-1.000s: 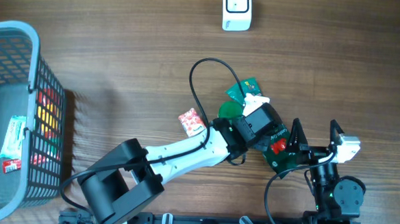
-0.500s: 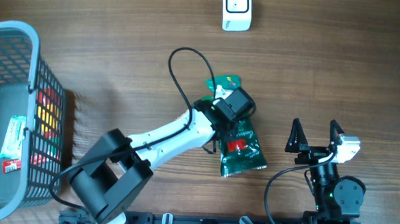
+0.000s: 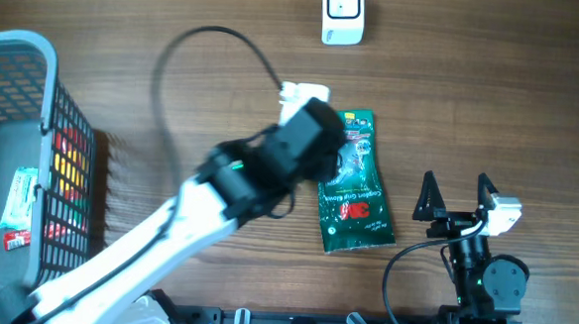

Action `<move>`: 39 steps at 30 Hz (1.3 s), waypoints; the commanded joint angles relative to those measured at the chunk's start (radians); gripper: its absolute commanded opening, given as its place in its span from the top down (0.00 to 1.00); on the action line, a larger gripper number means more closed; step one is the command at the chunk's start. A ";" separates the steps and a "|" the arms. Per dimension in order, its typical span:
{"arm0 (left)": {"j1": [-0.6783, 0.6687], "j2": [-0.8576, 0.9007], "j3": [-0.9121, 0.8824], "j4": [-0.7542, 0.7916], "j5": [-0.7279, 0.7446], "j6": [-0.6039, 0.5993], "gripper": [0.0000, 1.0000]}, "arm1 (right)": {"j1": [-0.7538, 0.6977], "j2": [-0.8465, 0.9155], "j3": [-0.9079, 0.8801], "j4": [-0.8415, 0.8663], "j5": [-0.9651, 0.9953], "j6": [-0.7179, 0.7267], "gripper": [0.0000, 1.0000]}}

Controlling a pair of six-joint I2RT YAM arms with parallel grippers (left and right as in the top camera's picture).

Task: Scan the item barcode
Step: 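Grasp the green 3M glove pack from the basket and lay it right of the jar, then grasp the mint tissue pack from the basket and place it on the glove pack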

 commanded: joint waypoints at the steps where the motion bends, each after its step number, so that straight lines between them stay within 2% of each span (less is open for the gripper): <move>1: 0.121 -0.225 0.024 -0.067 -0.162 -0.003 0.30 | -0.002 -0.004 -0.001 0.003 0.006 -0.011 0.00; 5: 0.418 -0.478 0.024 -0.088 -0.201 -0.027 0.27 | -0.002 -0.004 -0.001 0.003 0.006 -0.011 0.00; 7: 0.578 -0.550 0.024 -0.100 -0.249 -0.041 0.23 | -0.002 -0.004 -0.001 0.003 0.006 -0.011 0.00; 9: 0.750 -0.586 0.024 -0.140 -0.309 -0.134 0.12 | -0.002 -0.004 -0.001 0.003 0.006 -0.011 0.00; 11: 0.966 -0.579 0.024 -0.201 -0.306 -0.274 0.10 | -0.002 -0.004 -0.001 0.003 0.006 -0.011 0.00; 12: 1.048 -0.566 0.024 -0.228 -0.303 -0.359 0.07 | -0.002 -0.004 -0.001 0.003 0.006 -0.011 0.00; 13: 1.166 -0.541 0.024 -0.261 -0.287 -0.499 0.04 | -0.002 -0.004 -0.001 0.003 0.006 -0.011 0.00; 14: 1.232 -0.526 0.024 -0.266 -0.249 -0.552 0.00 | -0.002 -0.004 -0.001 0.003 0.007 -0.011 0.00; 15: 1.349 -0.490 0.024 -0.264 -0.140 -0.624 0.00 | -0.002 -0.004 -0.001 0.003 0.006 -0.011 0.00; 18: 1.521 -0.392 0.024 -0.274 -0.025 -0.740 0.00 | -0.002 -0.004 -0.001 0.003 0.006 -0.011 0.00; 21: 1.630 -0.230 0.024 -0.339 -0.002 -0.935 0.00 | -0.002 -0.004 -0.001 0.003 0.006 -0.011 0.00; 25: 1.655 -0.018 0.024 -0.330 0.023 -0.999 0.00 | -0.002 -0.004 -0.001 0.003 0.006 -0.011 0.00; 27: 1.655 0.082 0.024 -0.288 0.023 -1.081 0.00 | -0.002 -0.004 -0.001 0.003 0.007 -0.011 0.00; 31: 1.655 0.249 0.023 -0.221 0.030 -1.122 0.00 | -0.002 -0.004 -0.001 0.003 0.006 -0.011 0.00; 32: 1.655 0.285 0.023 -0.221 0.030 -1.152 0.02 | -0.002 -0.004 -0.001 0.003 0.006 -0.011 0.00; 34: 1.652 0.362 0.023 -0.206 0.031 -1.179 0.12 | -0.002 -0.004 -0.001 0.003 0.006 -0.011 0.00; 36: 1.644 0.414 0.023 -0.182 0.030 -1.180 0.12 | -0.002 -0.004 -0.001 0.003 0.006 -0.011 0.00; 38: 1.639 0.460 0.021 -0.147 0.031 -1.184 0.09 | -0.002 -0.004 -0.001 0.003 0.007 -0.011 0.00; 39: 1.639 0.474 0.021 -0.138 0.030 -1.197 0.00 | -0.002 -0.004 -0.001 0.003 0.006 -0.011 0.00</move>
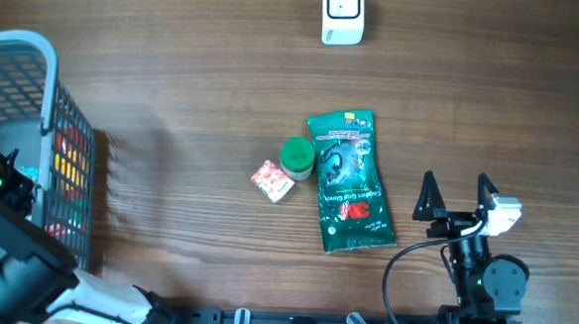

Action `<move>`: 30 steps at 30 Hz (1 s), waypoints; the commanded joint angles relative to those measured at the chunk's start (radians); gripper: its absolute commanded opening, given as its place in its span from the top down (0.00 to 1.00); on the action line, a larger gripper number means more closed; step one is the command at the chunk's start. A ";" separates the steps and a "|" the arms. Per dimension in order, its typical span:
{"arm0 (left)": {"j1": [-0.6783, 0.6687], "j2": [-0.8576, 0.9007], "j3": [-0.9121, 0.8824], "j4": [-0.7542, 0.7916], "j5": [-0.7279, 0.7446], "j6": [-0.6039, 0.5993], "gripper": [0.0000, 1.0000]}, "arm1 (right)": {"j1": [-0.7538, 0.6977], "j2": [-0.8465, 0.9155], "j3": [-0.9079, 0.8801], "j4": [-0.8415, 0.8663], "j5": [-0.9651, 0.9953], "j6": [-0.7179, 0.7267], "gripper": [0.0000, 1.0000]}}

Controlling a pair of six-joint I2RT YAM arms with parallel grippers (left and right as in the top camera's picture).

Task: Scan the item barcode
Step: 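Grasp the mint tissue pack from the basket and place it on the glove pack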

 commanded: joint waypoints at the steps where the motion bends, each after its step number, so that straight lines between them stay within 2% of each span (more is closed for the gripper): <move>1: -0.008 0.054 0.002 0.013 -0.006 -0.070 0.00 | -0.002 -0.004 -0.001 0.003 0.006 -0.011 0.00; 5: -0.008 0.090 -0.027 0.029 0.014 -0.179 0.00 | -0.002 -0.004 -0.001 0.003 0.006 -0.011 0.00; 7: -0.008 0.093 -0.089 0.089 0.012 -0.209 0.00 | -0.002 -0.004 -0.001 0.003 0.007 -0.011 0.00; 9: -0.007 0.093 -0.136 0.130 0.013 -0.209 0.11 | -0.002 -0.004 -0.001 0.003 0.006 -0.011 0.00; 10: -0.008 0.093 -0.153 0.133 0.012 -0.202 0.26 | -0.002 -0.004 -0.001 0.003 0.006 -0.011 0.00; 13: -0.006 0.088 -0.154 0.115 0.013 -0.196 0.49 | -0.002 -0.004 -0.001 0.003 0.006 -0.011 0.00; 15: 0.002 0.056 -0.154 0.134 0.013 -0.130 0.55 | -0.002 -0.004 -0.001 0.003 0.007 -0.011 0.00; 18: 0.026 -0.075 -0.142 0.154 0.013 -0.044 0.57 | -0.002 -0.004 -0.001 0.003 0.006 -0.011 0.00; 23: 0.066 -0.525 -0.064 0.192 0.039 0.157 0.56 | -0.002 -0.004 -0.001 0.003 0.006 -0.011 0.00; 25: 0.065 -0.668 -0.064 0.212 0.114 0.171 0.56 | -0.002 -0.004 -0.001 0.003 0.006 -0.011 0.01; 28: 0.031 -0.879 -0.064 0.217 0.444 0.274 0.60 | -0.002 -0.004 -0.001 0.003 0.006 -0.011 0.00; 30: -0.076 -0.940 -0.064 0.222 0.610 0.375 0.63 | -0.002 -0.004 -0.001 0.003 0.006 -0.011 0.00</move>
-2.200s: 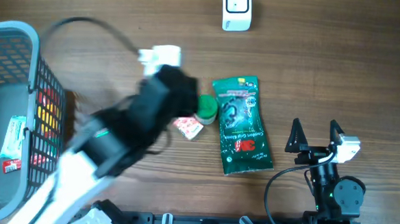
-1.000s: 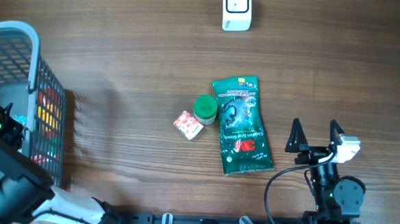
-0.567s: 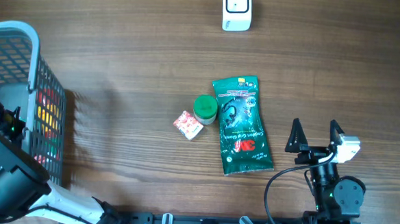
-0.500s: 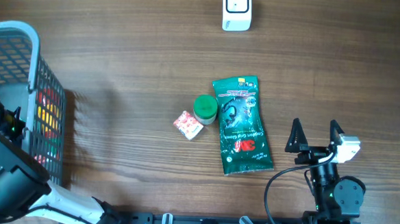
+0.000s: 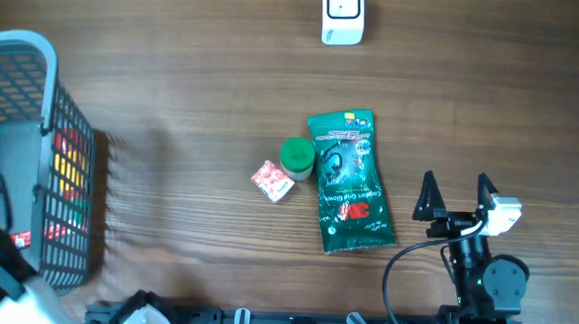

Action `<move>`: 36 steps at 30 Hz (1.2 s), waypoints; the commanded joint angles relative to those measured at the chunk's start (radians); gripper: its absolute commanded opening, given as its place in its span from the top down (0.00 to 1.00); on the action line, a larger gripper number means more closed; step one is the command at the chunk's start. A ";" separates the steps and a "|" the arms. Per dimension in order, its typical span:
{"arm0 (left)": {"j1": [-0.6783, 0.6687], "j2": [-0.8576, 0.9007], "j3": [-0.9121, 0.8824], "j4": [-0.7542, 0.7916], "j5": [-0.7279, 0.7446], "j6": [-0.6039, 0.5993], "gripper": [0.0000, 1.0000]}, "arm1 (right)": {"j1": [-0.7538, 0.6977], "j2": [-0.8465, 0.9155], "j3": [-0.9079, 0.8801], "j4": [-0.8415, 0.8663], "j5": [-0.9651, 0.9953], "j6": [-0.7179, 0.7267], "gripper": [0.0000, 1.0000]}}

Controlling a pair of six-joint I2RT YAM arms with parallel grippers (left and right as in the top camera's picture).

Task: Scan the item barcode
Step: 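Grasp the mint tissue pack from the basket and place it on the glove pack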

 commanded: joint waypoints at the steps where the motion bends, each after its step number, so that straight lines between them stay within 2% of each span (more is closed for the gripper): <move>1: -0.203 -0.070 0.003 -0.015 0.354 0.238 0.68 | -0.002 -0.004 -0.001 0.003 0.007 -0.011 0.00; 6: -0.718 0.020 0.000 -0.186 0.261 0.451 0.68 | -0.002 -0.004 -0.001 0.003 0.007 -0.011 0.00; 7: -0.874 0.085 0.000 -0.213 0.202 0.500 0.68 | -0.002 -0.004 -0.001 0.003 0.006 -0.011 0.00; 11: -1.148 0.292 0.000 -0.322 -0.013 0.605 0.68 | -0.002 -0.004 -0.001 0.003 0.006 -0.011 0.00; 15: -1.356 0.557 0.000 -0.338 -0.047 0.644 0.73 | -0.002 -0.004 -0.001 0.003 0.006 -0.011 0.00; 17: -1.435 0.653 0.000 -0.296 -0.047 0.644 0.75 | -0.002 -0.004 -0.001 0.003 0.006 -0.011 0.00; 21: -1.560 0.731 0.000 -0.225 -0.043 0.591 0.78 | -0.002 -0.004 -0.001 0.003 0.006 -0.011 0.00; 24: -1.709 0.735 0.000 -0.136 -0.130 0.583 0.81 | -0.002 -0.004 -0.001 0.003 0.006 -0.011 0.00; 25: -1.759 0.739 0.000 -0.105 -0.183 0.579 0.79 | -0.002 -0.004 -0.001 0.003 0.006 -0.011 0.00; 27: -1.857 0.758 0.000 -0.021 -0.284 0.582 0.66 | -0.002 -0.004 -0.001 0.003 0.006 -0.011 0.00; 28: -1.893 0.778 0.000 0.002 -0.349 0.584 0.66 | -0.002 -0.004 -0.001 0.003 0.006 -0.011 0.00; 32: -1.918 0.876 -0.002 0.003 -0.383 0.584 0.71 | -0.002 -0.004 -0.001 0.003 0.006 -0.011 0.00; 36: -1.906 0.938 -0.002 -0.060 -0.461 0.584 0.71 | -0.002 -0.004 -0.001 0.003 0.006 -0.011 0.00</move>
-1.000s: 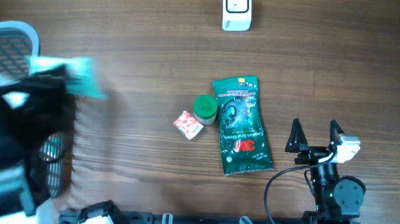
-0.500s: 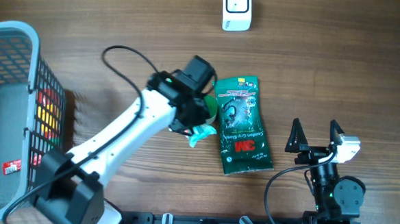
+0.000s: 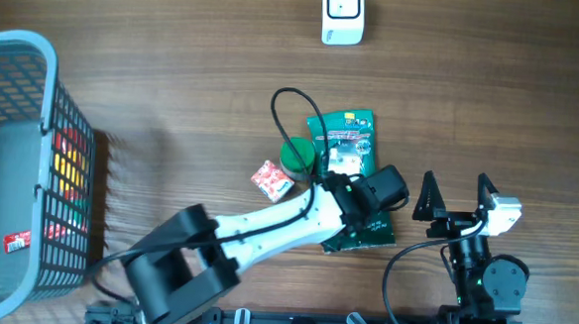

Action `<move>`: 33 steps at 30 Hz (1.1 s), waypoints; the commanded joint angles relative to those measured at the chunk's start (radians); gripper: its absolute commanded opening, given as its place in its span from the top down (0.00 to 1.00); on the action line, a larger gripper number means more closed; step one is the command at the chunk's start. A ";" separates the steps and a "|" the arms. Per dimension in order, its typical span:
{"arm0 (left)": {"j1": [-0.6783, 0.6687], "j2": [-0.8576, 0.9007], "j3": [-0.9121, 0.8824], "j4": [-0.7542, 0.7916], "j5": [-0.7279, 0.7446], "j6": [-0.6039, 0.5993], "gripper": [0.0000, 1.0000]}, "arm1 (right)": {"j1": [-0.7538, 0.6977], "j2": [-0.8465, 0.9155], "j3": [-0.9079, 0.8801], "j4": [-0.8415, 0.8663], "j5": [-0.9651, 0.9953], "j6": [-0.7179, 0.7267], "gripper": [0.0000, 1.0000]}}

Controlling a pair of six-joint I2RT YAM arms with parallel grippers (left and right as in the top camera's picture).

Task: Scan the item barcode
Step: 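Grasp the mint tissue pack from the basket and place it on the glove pack, then grasp the red sauce bottle from the basket and stand it right of the glove pack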

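Note:
A green 3M packet point(image 3: 343, 135) lies at mid-table, its lower half under my left arm. Beside it sit a round green item point(image 3: 295, 156) and a small red-and-white packet point(image 3: 272, 180). My left gripper point(image 3: 380, 187) hangs over the green packet's lower right part; its fingers are hidden under the black head. At the right front my right gripper point(image 3: 455, 193) rests open, holding nothing. The white scanner point(image 3: 343, 14) stands at the far edge.
A grey wire basket point(image 3: 50, 90) fills the left side, with red and yellow goods along its right wall and a red-labelled item point(image 3: 13, 239) on its floor. A black cable point(image 3: 277, 107) loops up from the left arm.
My left arm was down at the basket on the left; now it reaches across the table and its gripper is over the green packet. The right arm has not moved.
First my left gripper was over the spot left of the green packet. Then it was at the basket, with the round green item and the small red-and-white packet uncovered. A white-and-green packet seen in the basket no longer shows there; the gripper is over the green packet.

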 commanded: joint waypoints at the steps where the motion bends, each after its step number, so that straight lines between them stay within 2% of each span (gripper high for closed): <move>1: 0.021 -0.003 0.003 -0.040 -0.118 -0.001 0.67 | -0.002 -0.004 -0.001 0.003 0.006 -0.011 0.00; 2: 0.032 -0.022 0.003 -0.044 -0.122 0.003 0.64 | -0.002 -0.004 -0.001 0.003 0.006 -0.011 0.00; 3: 0.045 -0.040 0.003 -0.047 -0.121 0.003 0.55 | -0.002 -0.004 -0.001 0.003 0.006 -0.011 0.00; 5: 0.085 -0.098 0.003 -0.046 -0.121 0.003 0.27 | -0.002 -0.004 -0.001 0.003 0.006 -0.011 0.00; 6: 0.100 -0.127 0.003 -0.047 -0.121 0.003 0.19 | -0.002 -0.004 -0.001 0.003 0.006 -0.011 0.00; 8: 0.131 -0.197 0.003 -0.048 -0.121 0.006 0.11 | -0.002 -0.004 -0.001 0.003 0.006 -0.011 0.00; 11: 0.194 -0.340 0.009 -0.055 -0.121 0.011 0.07 | -0.002 -0.004 -0.001 0.003 0.006 -0.011 0.00; 14: 0.284 -0.549 0.037 -0.055 -0.122 0.117 0.04 | -0.002 -0.004 -0.001 0.003 0.006 -0.011 0.00; 16: 0.457 -0.777 0.058 -0.057 -0.153 0.137 0.00 | -0.002 -0.004 -0.001 0.003 0.006 -0.011 0.00; 18: 0.580 -0.881 0.058 -0.058 -0.171 0.138 0.00 | -0.002 -0.004 -0.001 0.003 0.006 -0.011 0.00; 21: 0.896 -1.055 0.058 -0.058 -0.209 0.138 0.00 | -0.002 -0.004 -0.001 0.003 0.006 -0.011 0.00; 23: 1.062 -1.101 0.058 -0.057 -0.239 0.137 0.00 | -0.002 -0.004 -0.001 0.003 0.006 -0.011 0.00; 25: 1.320 -1.093 0.058 -0.053 -0.235 0.117 0.00 | -0.002 -0.004 -0.001 0.003 0.006 -0.011 0.00; 27: 1.445 -1.059 0.058 -0.041 -0.167 0.114 0.00 | -0.002 -0.004 -0.001 0.003 0.006 -0.011 0.00; 29: 1.600 -0.975 0.067 -0.008 -0.024 0.183 0.00 | -0.002 -0.004 -0.001 0.003 0.006 -0.011 0.00; 31: 1.690 -0.864 0.126 -0.036 0.114 0.269 0.00 | -0.002 -0.004 -0.001 0.003 0.007 -0.011 0.00; 33: 1.743 -0.685 0.284 -0.179 0.230 0.379 0.00 | -0.002 -0.004 -0.001 0.003 0.006 -0.011 0.00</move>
